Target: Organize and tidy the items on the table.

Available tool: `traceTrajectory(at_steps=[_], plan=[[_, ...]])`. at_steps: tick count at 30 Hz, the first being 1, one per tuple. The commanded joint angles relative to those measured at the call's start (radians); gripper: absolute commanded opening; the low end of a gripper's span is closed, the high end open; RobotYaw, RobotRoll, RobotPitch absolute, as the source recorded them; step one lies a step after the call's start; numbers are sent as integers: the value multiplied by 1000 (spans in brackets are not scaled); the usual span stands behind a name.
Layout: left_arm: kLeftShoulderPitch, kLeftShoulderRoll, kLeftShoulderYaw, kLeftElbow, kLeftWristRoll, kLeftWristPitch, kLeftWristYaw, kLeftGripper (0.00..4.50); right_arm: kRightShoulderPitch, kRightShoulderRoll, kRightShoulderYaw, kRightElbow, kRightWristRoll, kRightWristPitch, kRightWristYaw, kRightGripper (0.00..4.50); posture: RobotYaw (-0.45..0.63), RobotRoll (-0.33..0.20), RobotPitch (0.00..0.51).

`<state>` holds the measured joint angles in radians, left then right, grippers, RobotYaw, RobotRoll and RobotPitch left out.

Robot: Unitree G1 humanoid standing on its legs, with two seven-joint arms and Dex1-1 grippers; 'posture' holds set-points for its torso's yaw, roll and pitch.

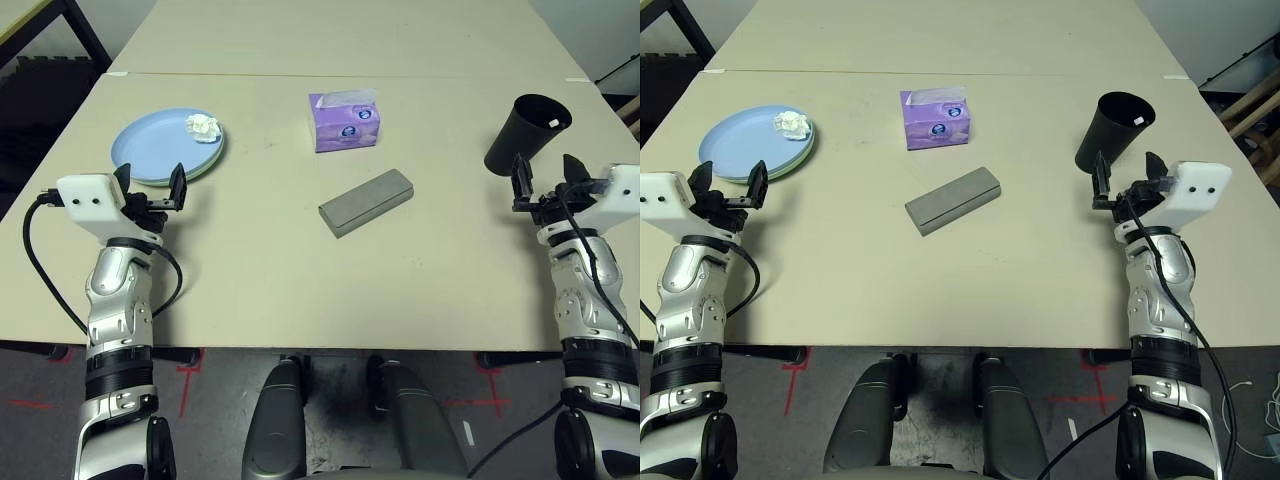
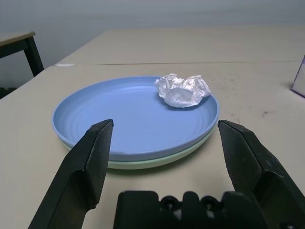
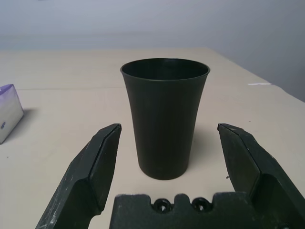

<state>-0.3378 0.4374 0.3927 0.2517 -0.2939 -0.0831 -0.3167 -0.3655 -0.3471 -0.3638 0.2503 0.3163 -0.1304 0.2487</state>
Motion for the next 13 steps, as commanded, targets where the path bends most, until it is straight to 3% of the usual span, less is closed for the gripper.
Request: traceTrajectory(at_steps=[1,13], plan=[[26,19,12,-13,-21,18,-22,4500,17,-12,-19,-32,9,14,-9,4449,128,0,184],[16,23,20,5,-30,22,-29,4500,4,-6,-7,-41,5,31,-13,4449,136,0,171]])
